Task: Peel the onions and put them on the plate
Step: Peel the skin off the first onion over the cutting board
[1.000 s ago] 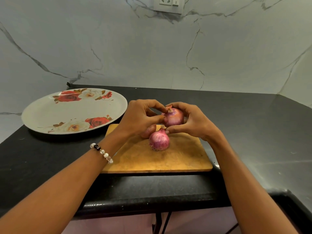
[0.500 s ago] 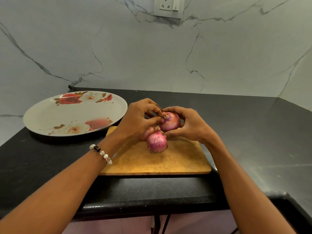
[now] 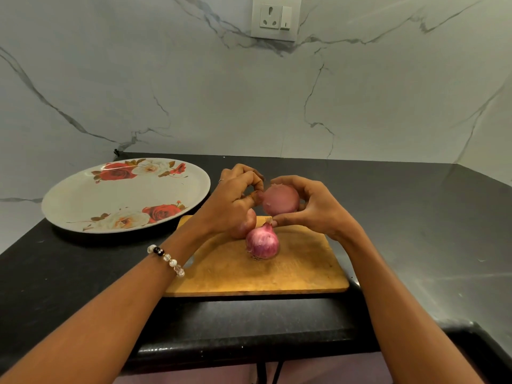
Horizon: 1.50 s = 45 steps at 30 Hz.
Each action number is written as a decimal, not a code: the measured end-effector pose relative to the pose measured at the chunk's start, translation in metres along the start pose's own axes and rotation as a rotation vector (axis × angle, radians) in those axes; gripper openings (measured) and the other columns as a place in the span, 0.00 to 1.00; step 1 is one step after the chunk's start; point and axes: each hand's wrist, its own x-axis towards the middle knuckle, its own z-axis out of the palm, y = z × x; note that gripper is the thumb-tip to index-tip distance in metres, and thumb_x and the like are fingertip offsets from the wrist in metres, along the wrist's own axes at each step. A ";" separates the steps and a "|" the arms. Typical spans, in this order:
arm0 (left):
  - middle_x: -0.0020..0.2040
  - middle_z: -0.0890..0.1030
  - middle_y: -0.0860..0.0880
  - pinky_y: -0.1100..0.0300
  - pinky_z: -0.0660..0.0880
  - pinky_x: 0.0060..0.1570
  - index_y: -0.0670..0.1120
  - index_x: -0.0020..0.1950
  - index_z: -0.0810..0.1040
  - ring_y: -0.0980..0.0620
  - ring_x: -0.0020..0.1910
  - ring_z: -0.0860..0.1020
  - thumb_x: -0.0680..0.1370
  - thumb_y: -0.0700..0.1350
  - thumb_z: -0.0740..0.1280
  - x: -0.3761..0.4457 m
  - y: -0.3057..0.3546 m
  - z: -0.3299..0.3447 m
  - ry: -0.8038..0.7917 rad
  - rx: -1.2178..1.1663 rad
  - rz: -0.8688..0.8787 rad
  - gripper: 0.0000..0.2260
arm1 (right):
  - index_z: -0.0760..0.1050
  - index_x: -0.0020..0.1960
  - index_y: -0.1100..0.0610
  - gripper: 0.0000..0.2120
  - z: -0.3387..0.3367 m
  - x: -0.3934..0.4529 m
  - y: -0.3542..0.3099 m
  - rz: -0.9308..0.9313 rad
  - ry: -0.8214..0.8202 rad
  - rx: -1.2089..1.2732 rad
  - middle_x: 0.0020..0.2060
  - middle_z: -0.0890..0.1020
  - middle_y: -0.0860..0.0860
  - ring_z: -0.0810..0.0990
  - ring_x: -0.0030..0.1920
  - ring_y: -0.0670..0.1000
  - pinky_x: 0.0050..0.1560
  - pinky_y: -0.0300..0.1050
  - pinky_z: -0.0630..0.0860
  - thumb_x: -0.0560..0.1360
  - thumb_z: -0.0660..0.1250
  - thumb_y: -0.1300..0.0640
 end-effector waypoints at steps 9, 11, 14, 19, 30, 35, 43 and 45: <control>0.41 0.78 0.57 0.72 0.73 0.41 0.49 0.47 0.76 0.58 0.44 0.77 0.77 0.40 0.68 -0.002 0.004 -0.002 0.195 -0.118 -0.045 0.04 | 0.74 0.64 0.50 0.34 -0.001 -0.001 0.000 0.025 0.004 0.011 0.59 0.78 0.48 0.79 0.60 0.51 0.56 0.46 0.81 0.59 0.80 0.49; 0.41 0.79 0.57 0.72 0.75 0.41 0.49 0.46 0.77 0.59 0.43 0.78 0.75 0.40 0.70 -0.003 0.007 -0.003 0.188 -0.118 -0.002 0.05 | 0.74 0.64 0.51 0.35 -0.003 -0.001 0.000 0.026 0.016 0.030 0.59 0.78 0.48 0.79 0.59 0.51 0.56 0.45 0.81 0.59 0.80 0.50; 0.43 0.80 0.55 0.65 0.77 0.44 0.49 0.47 0.79 0.56 0.45 0.79 0.73 0.42 0.70 -0.004 0.008 -0.005 0.146 -0.053 0.118 0.05 | 0.74 0.65 0.51 0.35 -0.004 -0.001 0.001 0.028 0.018 0.042 0.58 0.78 0.47 0.79 0.60 0.51 0.56 0.45 0.81 0.59 0.80 0.51; 0.49 0.78 0.53 0.57 0.76 0.46 0.51 0.46 0.81 0.54 0.50 0.73 0.70 0.48 0.75 -0.002 0.003 0.002 0.170 0.066 0.156 0.07 | 0.74 0.65 0.52 0.35 -0.004 0.000 0.002 0.029 0.001 0.035 0.58 0.78 0.47 0.79 0.59 0.50 0.56 0.44 0.81 0.60 0.80 0.52; 0.53 0.75 0.50 0.68 0.63 0.49 0.49 0.44 0.81 0.56 0.55 0.66 0.67 0.46 0.77 -0.002 0.003 0.008 0.141 0.210 0.105 0.09 | 0.74 0.66 0.52 0.36 -0.002 0.002 0.005 0.001 -0.025 -0.018 0.59 0.79 0.48 0.79 0.60 0.50 0.57 0.42 0.80 0.60 0.80 0.50; 0.55 0.76 0.49 0.71 0.61 0.49 0.45 0.43 0.83 0.56 0.56 0.66 0.68 0.46 0.77 -0.002 0.006 0.005 0.126 0.187 0.093 0.07 | 0.74 0.65 0.51 0.34 -0.001 0.003 0.004 -0.007 -0.031 -0.038 0.58 0.79 0.47 0.79 0.60 0.50 0.58 0.42 0.80 0.61 0.81 0.54; 0.60 0.73 0.49 0.73 0.58 0.50 0.45 0.46 0.82 0.57 0.59 0.62 0.72 0.45 0.73 -0.002 0.009 0.004 0.041 0.190 0.069 0.05 | 0.74 0.64 0.50 0.34 -0.001 0.002 0.002 -0.007 -0.022 -0.016 0.58 0.79 0.47 0.79 0.60 0.50 0.58 0.44 0.80 0.60 0.81 0.52; 0.61 0.73 0.49 0.72 0.57 0.51 0.46 0.46 0.81 0.56 0.60 0.63 0.72 0.45 0.73 -0.002 0.009 0.002 0.035 0.166 0.050 0.06 | 0.74 0.64 0.50 0.33 -0.001 0.002 0.002 -0.010 -0.013 -0.004 0.58 0.79 0.47 0.79 0.60 0.50 0.57 0.43 0.80 0.61 0.81 0.53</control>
